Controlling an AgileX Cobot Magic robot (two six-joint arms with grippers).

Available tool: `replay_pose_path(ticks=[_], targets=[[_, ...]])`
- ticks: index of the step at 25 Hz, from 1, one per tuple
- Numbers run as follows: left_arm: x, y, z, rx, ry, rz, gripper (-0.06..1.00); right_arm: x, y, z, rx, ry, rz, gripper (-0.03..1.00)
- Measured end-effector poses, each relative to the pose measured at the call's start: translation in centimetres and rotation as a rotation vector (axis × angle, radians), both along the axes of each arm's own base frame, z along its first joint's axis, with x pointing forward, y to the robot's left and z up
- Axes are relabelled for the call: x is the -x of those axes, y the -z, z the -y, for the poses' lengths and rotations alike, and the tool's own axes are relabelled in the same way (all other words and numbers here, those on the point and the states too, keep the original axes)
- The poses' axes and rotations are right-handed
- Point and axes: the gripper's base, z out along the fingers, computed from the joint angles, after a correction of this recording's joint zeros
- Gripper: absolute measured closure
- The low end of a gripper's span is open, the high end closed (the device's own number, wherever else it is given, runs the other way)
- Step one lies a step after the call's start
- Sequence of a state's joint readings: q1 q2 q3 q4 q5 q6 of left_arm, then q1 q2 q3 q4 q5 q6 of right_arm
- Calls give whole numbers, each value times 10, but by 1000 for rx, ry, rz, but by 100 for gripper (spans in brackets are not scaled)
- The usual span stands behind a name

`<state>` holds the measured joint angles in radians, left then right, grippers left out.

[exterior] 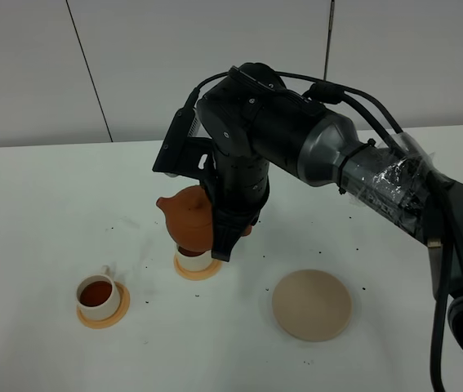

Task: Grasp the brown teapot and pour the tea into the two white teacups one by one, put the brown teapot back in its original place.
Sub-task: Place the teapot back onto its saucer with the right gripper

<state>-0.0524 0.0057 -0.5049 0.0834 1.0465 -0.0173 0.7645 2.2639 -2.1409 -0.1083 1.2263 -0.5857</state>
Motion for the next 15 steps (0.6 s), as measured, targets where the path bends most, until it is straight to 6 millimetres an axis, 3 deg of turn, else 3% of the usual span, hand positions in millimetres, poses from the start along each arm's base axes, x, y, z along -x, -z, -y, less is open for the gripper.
replay_pose_path(ticks=[8, 15], targets=[[0, 0, 0, 0, 0, 0, 71, 5, -5, 7, 12, 25, 1, 87], [0, 0, 0, 1, -1, 0, 71, 18, -22, 53, 52, 111, -23, 87]])
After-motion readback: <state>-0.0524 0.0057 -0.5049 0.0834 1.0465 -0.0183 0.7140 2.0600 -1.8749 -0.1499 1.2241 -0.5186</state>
